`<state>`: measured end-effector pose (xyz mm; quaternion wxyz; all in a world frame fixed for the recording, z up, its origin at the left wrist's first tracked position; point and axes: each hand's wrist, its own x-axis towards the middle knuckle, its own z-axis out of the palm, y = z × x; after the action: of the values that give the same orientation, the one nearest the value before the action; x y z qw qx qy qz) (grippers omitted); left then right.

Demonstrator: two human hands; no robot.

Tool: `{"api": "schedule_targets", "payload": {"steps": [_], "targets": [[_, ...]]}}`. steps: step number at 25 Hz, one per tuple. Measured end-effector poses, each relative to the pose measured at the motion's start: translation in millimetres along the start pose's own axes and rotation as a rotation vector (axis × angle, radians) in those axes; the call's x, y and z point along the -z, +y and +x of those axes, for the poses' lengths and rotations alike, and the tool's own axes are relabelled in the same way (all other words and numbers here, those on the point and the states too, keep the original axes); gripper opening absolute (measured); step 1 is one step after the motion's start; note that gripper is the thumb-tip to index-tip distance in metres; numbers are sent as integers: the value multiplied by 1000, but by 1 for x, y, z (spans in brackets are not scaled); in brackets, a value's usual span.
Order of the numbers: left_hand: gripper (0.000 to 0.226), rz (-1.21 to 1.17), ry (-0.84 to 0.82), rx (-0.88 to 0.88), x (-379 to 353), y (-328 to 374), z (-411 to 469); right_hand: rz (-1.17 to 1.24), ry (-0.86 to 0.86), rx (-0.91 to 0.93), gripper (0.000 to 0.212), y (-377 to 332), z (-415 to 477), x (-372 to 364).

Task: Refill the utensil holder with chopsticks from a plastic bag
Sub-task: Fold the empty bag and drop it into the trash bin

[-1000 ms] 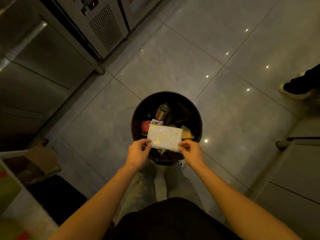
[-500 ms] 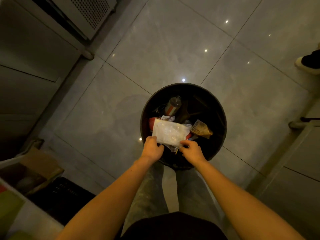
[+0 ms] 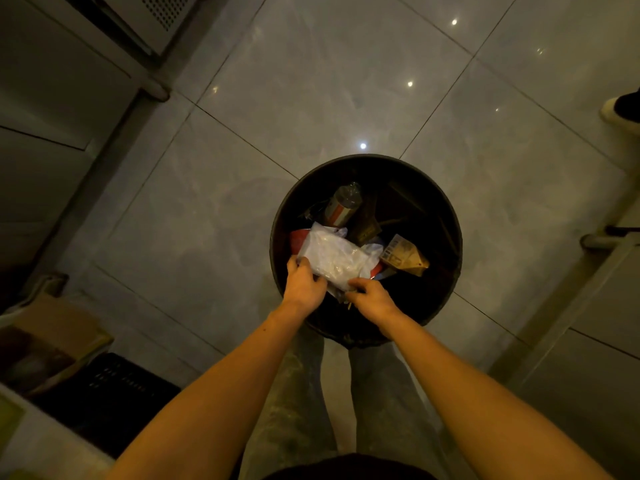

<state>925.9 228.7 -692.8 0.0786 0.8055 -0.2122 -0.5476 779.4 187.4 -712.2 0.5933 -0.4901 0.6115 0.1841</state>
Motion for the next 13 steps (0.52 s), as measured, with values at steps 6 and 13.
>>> {"api": "schedule_targets", "payload": {"steps": [6, 13], "targets": [[62, -55, -9, -9, -2, -2, 3, 176, 53, -5, 41, -3, 7, 0], [61, -86, 6, -48, 1, 6, -16, 125, 77, 38, 40, -9, -8, 11]]}}
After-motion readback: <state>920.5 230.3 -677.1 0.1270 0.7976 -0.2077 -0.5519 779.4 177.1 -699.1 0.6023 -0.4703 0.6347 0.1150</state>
